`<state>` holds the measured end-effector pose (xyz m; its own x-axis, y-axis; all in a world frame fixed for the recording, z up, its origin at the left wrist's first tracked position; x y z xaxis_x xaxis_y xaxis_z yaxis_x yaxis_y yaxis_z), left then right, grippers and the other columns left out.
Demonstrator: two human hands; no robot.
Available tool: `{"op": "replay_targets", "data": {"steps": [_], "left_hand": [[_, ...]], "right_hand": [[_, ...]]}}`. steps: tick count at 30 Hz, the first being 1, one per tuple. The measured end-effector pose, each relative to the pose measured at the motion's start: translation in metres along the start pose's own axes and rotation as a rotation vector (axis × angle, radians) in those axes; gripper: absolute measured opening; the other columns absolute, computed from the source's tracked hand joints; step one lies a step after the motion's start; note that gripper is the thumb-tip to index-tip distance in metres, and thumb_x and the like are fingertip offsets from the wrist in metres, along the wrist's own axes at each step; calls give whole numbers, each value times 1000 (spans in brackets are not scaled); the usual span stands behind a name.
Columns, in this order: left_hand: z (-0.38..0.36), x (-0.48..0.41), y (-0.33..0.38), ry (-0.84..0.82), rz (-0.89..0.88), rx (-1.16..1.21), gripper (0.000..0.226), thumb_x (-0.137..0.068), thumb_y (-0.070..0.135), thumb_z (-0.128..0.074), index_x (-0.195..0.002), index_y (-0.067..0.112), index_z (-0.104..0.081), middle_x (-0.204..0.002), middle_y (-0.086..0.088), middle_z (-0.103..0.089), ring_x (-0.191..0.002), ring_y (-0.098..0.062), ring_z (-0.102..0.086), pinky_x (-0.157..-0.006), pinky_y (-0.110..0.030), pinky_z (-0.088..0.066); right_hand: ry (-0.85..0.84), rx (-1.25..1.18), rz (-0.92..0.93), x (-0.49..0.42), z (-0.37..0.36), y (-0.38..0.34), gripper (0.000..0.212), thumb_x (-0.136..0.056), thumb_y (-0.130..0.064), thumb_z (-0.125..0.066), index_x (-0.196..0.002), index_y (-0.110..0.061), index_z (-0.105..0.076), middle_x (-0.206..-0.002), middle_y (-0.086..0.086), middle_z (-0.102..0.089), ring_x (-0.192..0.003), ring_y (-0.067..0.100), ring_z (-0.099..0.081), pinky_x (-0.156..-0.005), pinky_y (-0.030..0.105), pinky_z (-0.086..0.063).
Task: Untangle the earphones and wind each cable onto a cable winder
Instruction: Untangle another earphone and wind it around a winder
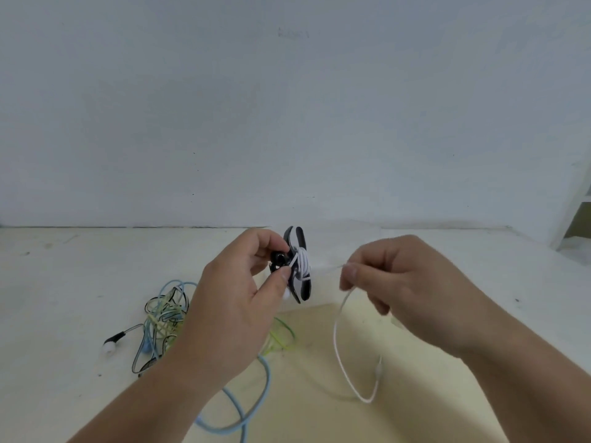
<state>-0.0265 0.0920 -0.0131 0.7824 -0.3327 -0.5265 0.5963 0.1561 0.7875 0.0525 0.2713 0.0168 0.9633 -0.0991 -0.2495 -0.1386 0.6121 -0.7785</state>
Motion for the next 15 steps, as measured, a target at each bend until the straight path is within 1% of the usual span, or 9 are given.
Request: {"op": "replay_targets", "data": {"steps": [2, 4, 6, 7, 9, 10, 12, 13, 15], "left_hand": [[0, 0, -2, -54, 39, -9, 27, -91, 5, -65, -93, 32, -63, -92, 16, -71, -98, -3, -67, -87, -23, -47], [-2, 1, -4, -131, 71, -52, 27, -91, 9, -66, -93, 36, -63, -93, 18, -70, -101, -3, -66, -86, -24, -47], [-5, 3, -5, -197, 74, -115, 25, -91, 15, -67, -94, 40, -62, -93, 19, -69, -96, -3, -66, -78, -17, -44], [-7, 5, -5, -215, 68, -141, 23, -91, 17, -67, -93, 39, -62, -93, 19, -69, -92, 0, -66, -72, -12, -41], [-9, 6, -3, -227, 58, -159, 22, -90, 16, -67, -92, 37, -63, -94, 18, -70, -82, 6, -63, -66, -9, -40], [-10, 5, -4, -223, 59, -142, 23, -90, 14, -67, -92, 37, -64, -93, 16, -70, -83, 4, -64, -69, -10, -43], [-9, 3, -6, -199, 97, -69, 26, -90, 9, -67, -92, 35, -64, -91, 13, -71, -89, -6, -67, -79, -24, -52], [-8, 2, -7, -179, 121, -35, 26, -90, 7, -66, -92, 32, -64, -90, 11, -71, -90, -11, -69, -82, -29, -54], [-6, -1, -9, -135, 149, 17, 24, -90, 3, -65, -92, 28, -65, -88, 9, -72, -87, -13, -69, -79, -26, -54]], "right_hand": [[94, -13, 23, -1, 5, 1, 24, -93, -24, -64, -71, -23, -72, -54, -8, -55, -43, 1, -46, -45, 8, -33], [108, 24, 93, -1, 3, -1, 20, -93, -25, -63, -75, -28, -72, -67, -16, -65, -63, -3, -58, -58, 8, -39], [94, 107, 173, -1, -3, -2, 17, -93, -27, -62, -79, -31, -71, -80, -19, -66, -83, -1, -62, -69, 9, -40], [91, 142, 207, -1, -6, -3, 16, -94, -28, -62, -80, -32, -70, -83, -18, -65, -87, 2, -61, -72, 10, -40], [86, 151, 246, 0, -9, -3, 17, -95, -26, -63, -80, -30, -70, -83, -16, -63, -87, 4, -60, -72, 10, -39], [79, 126, 248, 0, -9, -2, 18, -95, -26, -63, -79, -29, -69, -81, -17, -63, -85, 4, -60, -70, 10, -39], [65, 52, 231, 0, -5, -1, 17, -92, -30, -62, -76, -28, -69, -75, -15, -64, -77, 5, -60, -64, 13, -41], [47, 12, 212, 0, -3, 0, 16, -87, -32, -60, -74, -27, -68, -72, -11, -64, -71, 7, -59, -62, 20, -43], [-48, -84, 192, 1, -2, -2, 17, -83, -29, -59, -67, -25, -66, -68, -2, -62, -68, 17, -58, -63, 33, -44]]}}
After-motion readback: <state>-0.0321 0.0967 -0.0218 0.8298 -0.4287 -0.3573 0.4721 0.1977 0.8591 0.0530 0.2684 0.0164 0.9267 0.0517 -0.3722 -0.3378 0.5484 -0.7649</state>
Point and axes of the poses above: each hand's wrist, its own x-axis away from the middle knuckle, its own z-axis out of the back of the hand, y = z × x, the point moved 3 cm from there along -x, towards the middle knuckle
